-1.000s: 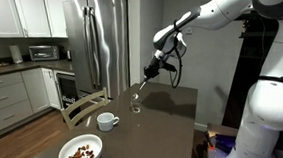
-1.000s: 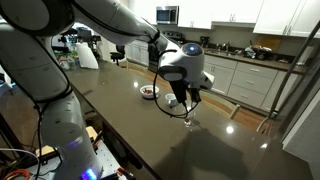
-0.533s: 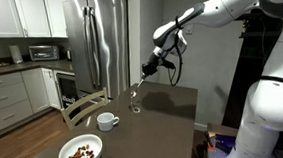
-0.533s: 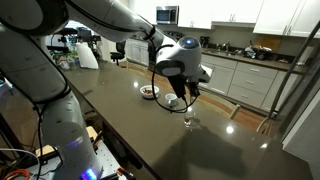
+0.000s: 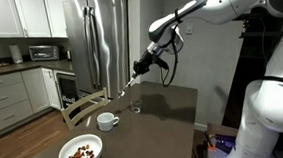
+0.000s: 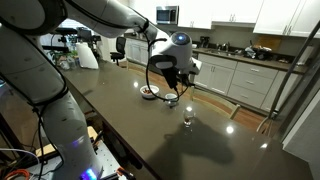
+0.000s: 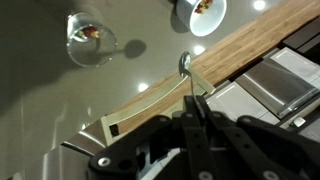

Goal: Use the spoon to move some contents of the bowl to the mug and the glass cup

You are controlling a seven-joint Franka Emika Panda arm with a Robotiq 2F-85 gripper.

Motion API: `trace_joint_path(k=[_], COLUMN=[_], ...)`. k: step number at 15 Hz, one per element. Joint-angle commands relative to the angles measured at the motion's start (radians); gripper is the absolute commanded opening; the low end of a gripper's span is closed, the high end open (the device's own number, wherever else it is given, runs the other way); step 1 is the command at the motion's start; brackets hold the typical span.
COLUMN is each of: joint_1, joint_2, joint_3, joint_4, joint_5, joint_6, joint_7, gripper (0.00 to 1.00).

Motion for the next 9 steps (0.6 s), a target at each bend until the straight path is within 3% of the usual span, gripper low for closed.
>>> trace_joint_path(k=[1,9], joint_1=[0.05,0.109], joint_2=[-0.015,0.028], joint_3=[0.02,0.103], joint_4=[-0.004,-0.011], joint_5=[0.138,0.35], joint_6=[-0.029,-0.133], joint_7=[-0.079,-0.216], gripper=[0.03,0.03])
